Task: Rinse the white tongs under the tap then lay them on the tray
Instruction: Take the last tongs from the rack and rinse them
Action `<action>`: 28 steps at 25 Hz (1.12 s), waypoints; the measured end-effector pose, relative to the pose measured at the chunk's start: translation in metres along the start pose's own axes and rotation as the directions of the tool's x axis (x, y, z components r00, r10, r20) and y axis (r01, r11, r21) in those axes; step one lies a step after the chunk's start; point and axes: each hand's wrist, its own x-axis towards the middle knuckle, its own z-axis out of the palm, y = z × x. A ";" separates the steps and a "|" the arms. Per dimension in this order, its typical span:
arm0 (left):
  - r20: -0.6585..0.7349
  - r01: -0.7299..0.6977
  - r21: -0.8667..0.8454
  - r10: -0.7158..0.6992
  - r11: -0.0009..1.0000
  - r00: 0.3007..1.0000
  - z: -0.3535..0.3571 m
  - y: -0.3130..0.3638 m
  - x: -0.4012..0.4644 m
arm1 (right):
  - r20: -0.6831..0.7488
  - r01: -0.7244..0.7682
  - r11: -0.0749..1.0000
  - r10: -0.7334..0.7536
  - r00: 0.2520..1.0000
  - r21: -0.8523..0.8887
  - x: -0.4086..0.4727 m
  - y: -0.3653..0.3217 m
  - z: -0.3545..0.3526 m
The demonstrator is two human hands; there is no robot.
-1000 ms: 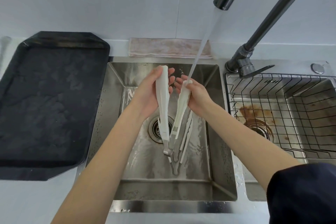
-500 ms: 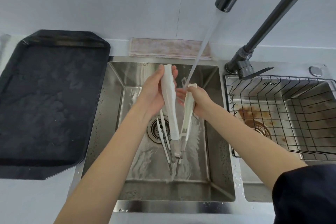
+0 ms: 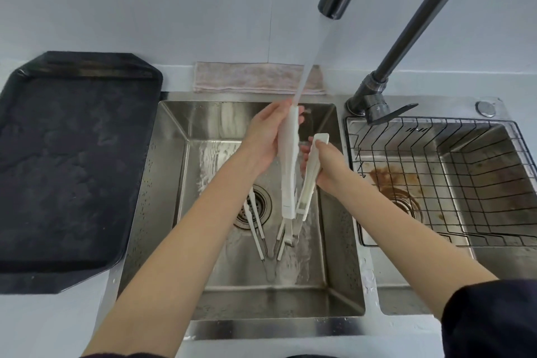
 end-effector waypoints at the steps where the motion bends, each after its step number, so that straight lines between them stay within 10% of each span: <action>1: -0.045 -0.004 0.050 0.006 0.999 0.999 -0.007 -0.003 -0.002 | -0.032 -0.010 1.000 0.010 0.999 0.003 -0.001 0.002 -0.001; 11: -0.158 0.224 0.751 -0.159 0.621 0.974 -0.073 -0.083 -0.026 | -0.209 -0.145 0.948 0.086 0.974 -0.284 0.002 0.074 -0.011; 28: -0.287 0.327 0.714 -0.167 0.619 0.943 -0.117 -0.133 -0.023 | -0.298 -0.244 0.805 0.088 0.950 -0.541 0.042 0.153 -0.042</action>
